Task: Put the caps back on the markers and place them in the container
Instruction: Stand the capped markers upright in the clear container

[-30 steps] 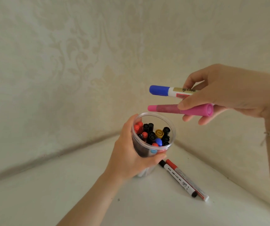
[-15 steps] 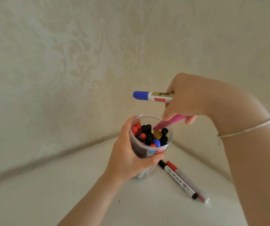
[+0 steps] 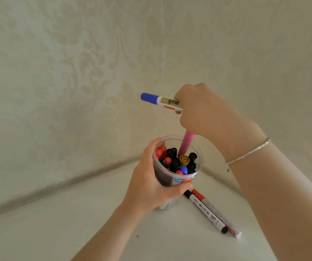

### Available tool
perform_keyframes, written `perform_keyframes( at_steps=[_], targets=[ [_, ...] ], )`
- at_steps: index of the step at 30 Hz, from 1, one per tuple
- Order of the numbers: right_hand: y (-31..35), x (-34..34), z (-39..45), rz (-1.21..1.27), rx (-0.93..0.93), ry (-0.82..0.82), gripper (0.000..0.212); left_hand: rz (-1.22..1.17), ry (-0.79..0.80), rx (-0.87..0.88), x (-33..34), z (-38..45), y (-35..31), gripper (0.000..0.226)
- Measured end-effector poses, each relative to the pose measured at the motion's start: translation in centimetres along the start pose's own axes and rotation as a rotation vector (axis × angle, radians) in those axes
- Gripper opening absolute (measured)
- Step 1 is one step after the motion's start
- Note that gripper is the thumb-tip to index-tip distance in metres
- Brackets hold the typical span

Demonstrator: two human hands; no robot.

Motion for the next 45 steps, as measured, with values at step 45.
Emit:
perform_keyframes(
  at_steps=[45],
  targets=[
    [3.6,-0.5,-3.5,0.156,-0.533,-0.596,0.006,0.039,-0.196,0.077,-3.5,-1.0,1.6,0.106]
  ],
)
Point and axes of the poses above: each hand's wrist, its own z-axis towards the middle knuckle, its own x-axis out of the palm, y = z × x, the point moved 5 cm from there along z, towards the middle knuckle, and after that the axes turned 11 degrees about -z, right-handed, at the moved point
